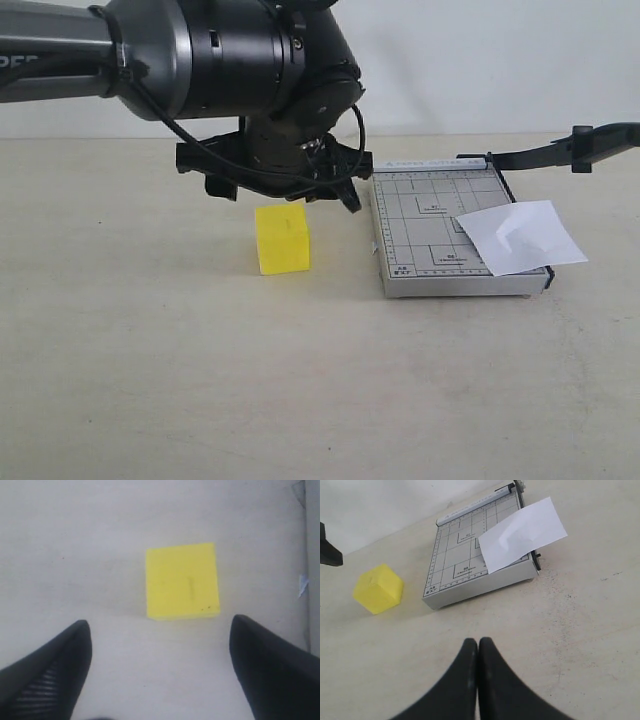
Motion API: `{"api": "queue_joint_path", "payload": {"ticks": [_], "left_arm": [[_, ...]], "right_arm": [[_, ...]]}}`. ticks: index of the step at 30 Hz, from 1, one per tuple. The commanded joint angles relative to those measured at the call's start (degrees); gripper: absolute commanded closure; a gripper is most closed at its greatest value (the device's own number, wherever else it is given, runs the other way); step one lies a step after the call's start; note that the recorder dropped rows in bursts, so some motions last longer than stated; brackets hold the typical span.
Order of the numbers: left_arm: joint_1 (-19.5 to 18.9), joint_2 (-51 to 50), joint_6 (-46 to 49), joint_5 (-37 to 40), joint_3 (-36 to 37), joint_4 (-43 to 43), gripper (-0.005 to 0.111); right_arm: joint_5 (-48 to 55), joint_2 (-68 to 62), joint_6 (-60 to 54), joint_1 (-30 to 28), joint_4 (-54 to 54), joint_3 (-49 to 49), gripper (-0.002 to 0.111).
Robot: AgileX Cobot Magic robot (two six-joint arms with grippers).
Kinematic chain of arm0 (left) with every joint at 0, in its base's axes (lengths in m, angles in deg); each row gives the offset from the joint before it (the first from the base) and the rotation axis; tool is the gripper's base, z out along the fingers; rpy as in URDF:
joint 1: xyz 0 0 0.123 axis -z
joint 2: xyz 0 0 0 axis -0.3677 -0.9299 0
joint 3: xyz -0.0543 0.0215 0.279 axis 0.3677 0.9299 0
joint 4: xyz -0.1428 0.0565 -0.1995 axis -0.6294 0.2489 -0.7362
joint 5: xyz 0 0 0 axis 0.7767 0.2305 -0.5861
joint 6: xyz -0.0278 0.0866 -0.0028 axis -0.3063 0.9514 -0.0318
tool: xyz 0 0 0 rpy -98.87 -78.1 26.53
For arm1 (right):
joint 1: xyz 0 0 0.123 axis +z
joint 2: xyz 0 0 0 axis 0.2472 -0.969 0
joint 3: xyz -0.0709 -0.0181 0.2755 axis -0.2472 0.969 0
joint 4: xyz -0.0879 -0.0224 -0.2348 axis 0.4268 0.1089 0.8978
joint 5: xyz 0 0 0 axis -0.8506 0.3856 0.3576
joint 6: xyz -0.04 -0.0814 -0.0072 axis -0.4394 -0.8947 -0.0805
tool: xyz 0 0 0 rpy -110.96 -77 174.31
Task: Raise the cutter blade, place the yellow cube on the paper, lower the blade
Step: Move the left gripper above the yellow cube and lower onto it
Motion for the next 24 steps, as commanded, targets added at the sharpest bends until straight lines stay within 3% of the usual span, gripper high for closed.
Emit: {"api": "queue_joint_path", "payload": {"ticks": [1, 12, 18, 24], "left_arm": [[0.29, 0.42, -1.81, -2.36, -0.03, -0.24, 0.034], [0.12, 0.42, -0.32, -3.86, -0.03, 0.86, 0.033], [-1.61, -0.27, -0.56, -8.05, -0.03, 0.71, 0.011], [-3.35, -3.10, -0.56, -8.05, -0.03, -2.15, 0.009]], "right_arm": [[-0.29, 0.28, -0.23, -0.02, -1.52, 0.28, 0.108], [-0.29, 0.28, -0.23, -0.02, -1.85, 0.28, 0.108], [-0.29, 0.28, -0.23, -0.02, -1.85, 0.28, 0.108], [-0.29, 0.28, -0.23, -0.02, -1.85, 0.28, 0.108]]}}
